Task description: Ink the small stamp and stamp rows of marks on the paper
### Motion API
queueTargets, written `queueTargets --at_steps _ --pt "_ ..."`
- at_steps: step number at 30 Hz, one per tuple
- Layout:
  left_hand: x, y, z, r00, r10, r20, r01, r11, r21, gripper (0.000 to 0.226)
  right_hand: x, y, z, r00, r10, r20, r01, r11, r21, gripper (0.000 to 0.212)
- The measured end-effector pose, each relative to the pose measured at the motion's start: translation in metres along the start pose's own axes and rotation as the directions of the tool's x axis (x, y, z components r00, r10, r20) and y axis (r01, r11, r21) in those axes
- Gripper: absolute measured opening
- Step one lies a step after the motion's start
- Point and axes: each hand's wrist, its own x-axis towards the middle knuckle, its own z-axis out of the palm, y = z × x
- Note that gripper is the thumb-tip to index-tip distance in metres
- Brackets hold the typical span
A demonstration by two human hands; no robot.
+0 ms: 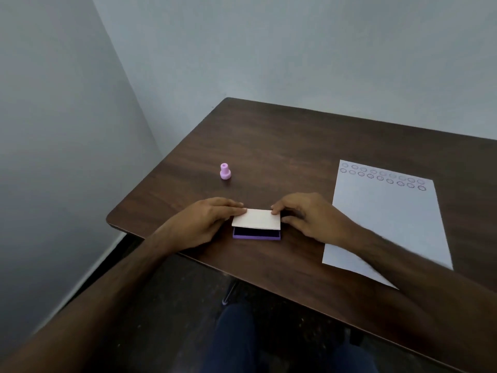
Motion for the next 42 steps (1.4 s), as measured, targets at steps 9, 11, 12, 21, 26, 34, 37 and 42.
queueTargets --at_steps 9,11,12,21,26,34,37,42 --pt "0.003 0.021 -0.015 0.971 -0.15 0.187 0.149 0.989 0.023 0.064 0.0 -0.024 -0.014 0.952 0.214 0.217 -0.221 0.975 0.008 0.04" --pt "0.006 0.028 -0.019 0.969 -0.163 0.186 0.158 0.987 0.042 0.059 0.0 -0.029 -0.015 0.934 0.249 0.257 -0.242 0.968 -0.061 0.05" --pt "0.008 0.031 -0.021 0.97 -0.16 0.182 0.152 0.987 0.057 0.057 0.001 -0.031 -0.015 0.931 0.253 0.261 -0.236 0.967 -0.094 0.051" --pt "0.021 0.029 -0.027 0.977 -0.034 0.208 -0.01 0.979 0.204 0.043 0.0 -0.046 -0.008 0.949 0.241 0.204 -0.173 0.937 -0.302 0.046" --pt "0.059 0.021 -0.027 0.986 0.019 0.165 -0.064 0.961 0.27 0.035 0.017 -0.034 -0.011 0.924 0.357 0.14 -0.307 0.907 -0.288 0.045" --pt "0.137 0.004 -0.024 0.97 -0.04 0.241 -0.047 0.938 0.343 0.038 0.047 0.009 -0.023 0.84 0.535 0.091 -0.49 0.82 -0.296 0.048" --pt "0.156 -0.002 -0.017 0.959 -0.096 0.268 -0.005 0.935 0.353 0.044 0.057 0.022 -0.026 0.821 0.565 0.082 -0.52 0.8 -0.3 0.048" --pt "0.165 0.001 -0.022 0.948 -0.169 0.268 0.043 0.907 0.418 0.045 0.06 0.028 -0.044 0.806 0.571 0.157 -0.552 0.82 -0.148 0.059"
